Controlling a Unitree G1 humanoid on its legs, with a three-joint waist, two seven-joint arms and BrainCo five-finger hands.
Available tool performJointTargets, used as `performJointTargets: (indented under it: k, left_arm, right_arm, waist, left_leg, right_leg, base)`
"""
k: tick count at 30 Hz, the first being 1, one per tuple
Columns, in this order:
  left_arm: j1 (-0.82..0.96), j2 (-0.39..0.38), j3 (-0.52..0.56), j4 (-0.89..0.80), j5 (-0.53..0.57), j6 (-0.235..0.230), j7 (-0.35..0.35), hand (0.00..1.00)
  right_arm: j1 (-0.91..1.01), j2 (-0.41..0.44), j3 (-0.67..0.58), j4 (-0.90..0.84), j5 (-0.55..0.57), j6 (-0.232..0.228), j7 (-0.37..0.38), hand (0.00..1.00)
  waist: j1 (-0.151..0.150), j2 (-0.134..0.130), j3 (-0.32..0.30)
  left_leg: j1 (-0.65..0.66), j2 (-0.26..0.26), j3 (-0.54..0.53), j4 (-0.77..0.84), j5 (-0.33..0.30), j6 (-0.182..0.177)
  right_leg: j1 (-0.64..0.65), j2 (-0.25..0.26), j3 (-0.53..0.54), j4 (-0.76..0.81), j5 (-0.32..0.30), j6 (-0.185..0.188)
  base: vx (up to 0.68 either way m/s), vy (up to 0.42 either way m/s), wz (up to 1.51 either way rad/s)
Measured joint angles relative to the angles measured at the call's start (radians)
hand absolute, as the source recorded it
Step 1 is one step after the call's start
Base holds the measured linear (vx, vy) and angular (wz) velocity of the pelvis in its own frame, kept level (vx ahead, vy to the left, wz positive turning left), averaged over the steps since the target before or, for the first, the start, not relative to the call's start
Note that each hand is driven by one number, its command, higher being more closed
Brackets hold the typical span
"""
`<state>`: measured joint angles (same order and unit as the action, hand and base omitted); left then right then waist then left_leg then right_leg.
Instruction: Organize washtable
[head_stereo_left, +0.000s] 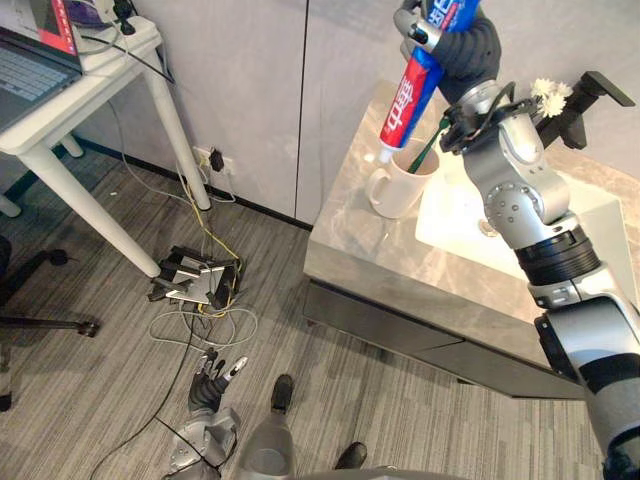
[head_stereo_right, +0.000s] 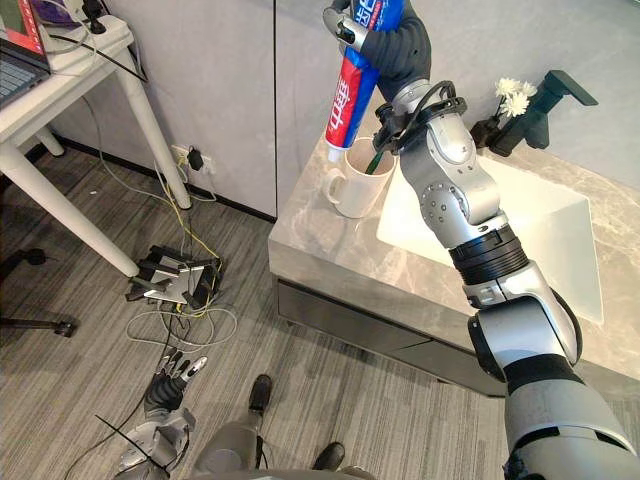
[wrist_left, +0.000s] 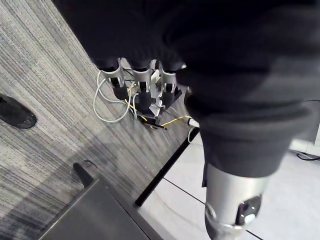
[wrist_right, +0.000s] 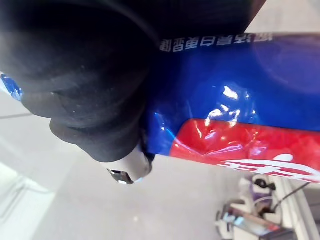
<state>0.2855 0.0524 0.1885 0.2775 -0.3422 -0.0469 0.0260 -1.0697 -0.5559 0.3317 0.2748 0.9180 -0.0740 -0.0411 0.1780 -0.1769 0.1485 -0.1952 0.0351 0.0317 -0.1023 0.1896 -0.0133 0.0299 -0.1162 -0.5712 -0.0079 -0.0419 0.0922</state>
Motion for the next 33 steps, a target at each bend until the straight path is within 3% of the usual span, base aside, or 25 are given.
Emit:
performJointTargets:
  k: [4, 33]
  left_arm:
    - [0.0, 0.004, 0.0, 0.013, 0.0, 0.0, 0.0, 0.0]
    - [-0.001, 0.023, 0.0, 0.017, 0.0, -0.001, -0.001, 0.0]
  right_arm:
    - [-0.006, -0.001, -0.004, 0.0, -0.009, -0.019, -0.003, 1.0]
    - [0.001, -0.004, -0.024, 0.018, -0.09, -0.031, -0.022, 1.0]
  waist:
    - [0.001, -0.001, 0.0]
    - [-0.004, -0.023, 0.0]
  left_leg:
    - [-0.001, 0.009, 0.008, 0.0, 0.0, -0.001]
    - [-0.011, 0.021, 0.028, 0.0, 0.001, -0.003]
  right_leg:
    - [0.001, 0.01, 0.005, -0.012, 0.006, -0.009]
    - [-0.019, 0.019, 0.026, -0.014, 0.01, -0.015]
  base:
    - [-0.01, -0.004, -0.04]
    - [0.0, 0.0, -0.02]
